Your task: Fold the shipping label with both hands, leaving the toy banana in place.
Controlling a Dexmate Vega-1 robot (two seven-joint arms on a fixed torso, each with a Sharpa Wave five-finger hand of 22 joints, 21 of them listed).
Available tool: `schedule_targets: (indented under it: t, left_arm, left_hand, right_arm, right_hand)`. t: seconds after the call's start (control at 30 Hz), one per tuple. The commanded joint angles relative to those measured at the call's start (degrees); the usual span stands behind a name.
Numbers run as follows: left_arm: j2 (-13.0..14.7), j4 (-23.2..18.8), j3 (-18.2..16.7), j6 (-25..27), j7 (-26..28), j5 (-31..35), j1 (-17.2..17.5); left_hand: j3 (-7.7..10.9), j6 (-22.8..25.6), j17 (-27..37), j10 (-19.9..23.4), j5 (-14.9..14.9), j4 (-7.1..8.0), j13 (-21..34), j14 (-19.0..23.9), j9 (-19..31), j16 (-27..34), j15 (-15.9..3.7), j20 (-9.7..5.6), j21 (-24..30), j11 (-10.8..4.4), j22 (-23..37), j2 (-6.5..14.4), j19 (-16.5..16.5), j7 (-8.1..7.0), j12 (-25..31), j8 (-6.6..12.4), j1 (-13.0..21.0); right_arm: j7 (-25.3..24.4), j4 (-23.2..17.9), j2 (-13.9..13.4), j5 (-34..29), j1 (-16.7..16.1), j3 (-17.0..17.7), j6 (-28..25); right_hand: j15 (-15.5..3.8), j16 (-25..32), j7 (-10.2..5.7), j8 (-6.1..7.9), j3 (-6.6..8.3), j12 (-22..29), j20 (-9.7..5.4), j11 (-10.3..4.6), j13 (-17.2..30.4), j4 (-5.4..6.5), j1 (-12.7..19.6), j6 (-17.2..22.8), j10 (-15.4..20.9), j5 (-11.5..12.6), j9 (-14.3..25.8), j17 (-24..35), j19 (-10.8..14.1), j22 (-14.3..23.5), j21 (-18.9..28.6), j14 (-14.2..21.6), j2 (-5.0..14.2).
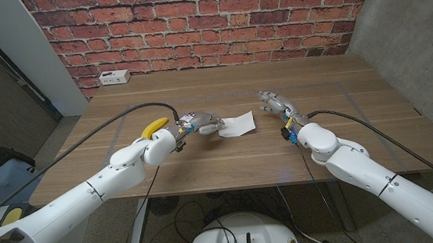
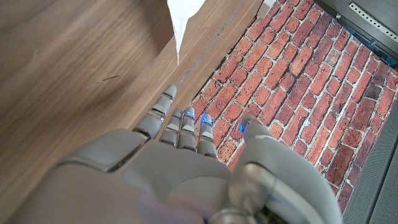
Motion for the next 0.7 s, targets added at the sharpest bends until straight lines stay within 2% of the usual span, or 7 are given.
schedule_targets:
  t: [0.03, 0.1, 0.17, 0.43, 0.7]
  left_arm:
    - [0.1, -0.1, 0.4, 1.4, 0.0, 2.2, 0.2]
    - [0.0, -0.2, 0.8, 1.9, 0.1, 3.4, 0.0]
    - [-0.2, 0.1, 1.0, 1.7, 0.1, 3.7, -0.2]
    - [-1.1, 1.6, 1.9, 0.5, -1.3, 3.5, -1.7]
    - [-1.7, 2.7, 2.8, 0.3, -3.4, 3.5, -3.0]
  left_hand:
    - [0.37, 0.5, 0.0, 0.5, 0.0, -0.05, 0.1, 0.6, 0.3, -0.4, -1.01, 0.49, -0.2, -0.08, 0.2, 0.1, -0.2, 0.59, -0.3, -0.25, 0.4]
    - [0.37, 1.4, 0.0, 1.7, 0.0, 0.25, 0.1, -0.2, 0.3, -0.9, -1.04, 1.23, -0.8, -0.71, 0.2, 0.2, -1.0, 0.39, -0.3, -0.32, 0.1]
    - [0.39, 2.1, 0.1, 2.5, 0.0, 0.38, 0.1, -0.3, 0.3, -1.0, -0.99, 1.66, -1.1, -0.85, 0.2, 0.2, -1.5, 0.84, -0.2, -0.28, -0.1]
    - [0.42, 1.3, 0.1, 1.5, 0.1, 0.8, 0.1, -1.1, 0.4, -1.3, -0.97, 1.44, -1.8, -0.14, 0.3, 0.3, -2.2, 1.22, -1.2, -1.06, -0.5]
    - [0.42, 1.5, 0.1, 2.0, 0.1, 1.01, 0.1, -0.8, 0.4, -1.2, -1.07, 1.39, -1.9, -0.35, 0.3, 0.3, -2.0, 1.14, -1.2, -1.13, -0.8]
  right_arm:
    - [0.7, -1.6, -0.3, -0.7, 0.7, -0.9, -1.8]
    - [0.7, -1.8, -0.4, -0.8, 0.8, -1.0, -2.1]
    - [0.7, -2.0, -0.5, -0.8, 0.9, -1.1, -2.3]
    - [0.8, -2.4, -0.5, -0.8, 1.1, -1.2, -3.2]
    - [1.1, -2.8, -0.6, -0.2, 1.9, -1.6, -5.6]
  right_hand:
    - [0.09, 0.2, 0.23, 0.25, 0.51, 0.5, 0.23, -0.01, 0.2, -0.04, 0.1, 0.7, 0.6, -0.1, 0.3, 0.1, 0.7, 0.2, 0.3, 0.7, -0.32]
    - [0.22, 0.2, 0.35, 0.27, 0.58, 0.6, 0.24, 0.08, 0.2, -0.02, 0.1, 0.9, 0.9, -0.1, 0.3, 0.1, 1.0, 0.2, 0.4, 0.9, -0.36]
    - [0.21, 0.3, 0.42, 0.26, 0.61, 0.6, 0.28, 0.04, 0.2, 0.02, 0.1, 1.0, 1.1, -0.1, 0.3, 0.1, 1.2, 0.2, 0.4, 1.1, -0.37]
    - [0.25, 0.2, 0.62, 0.21, 0.74, 0.6, 0.35, 0.16, 0.2, 0.12, 0.0, 1.3, 1.3, -0.1, 0.3, 0.1, 1.4, 0.2, 0.3, 1.3, -0.45]
    - [0.43, 0.1, 0.78, 0.13, 0.84, 0.5, 0.48, 0.22, 0.2, 0.2, -0.1, 1.4, 1.4, -0.1, 0.4, 0.1, 1.6, 0.2, 0.2, 1.5, -0.56]
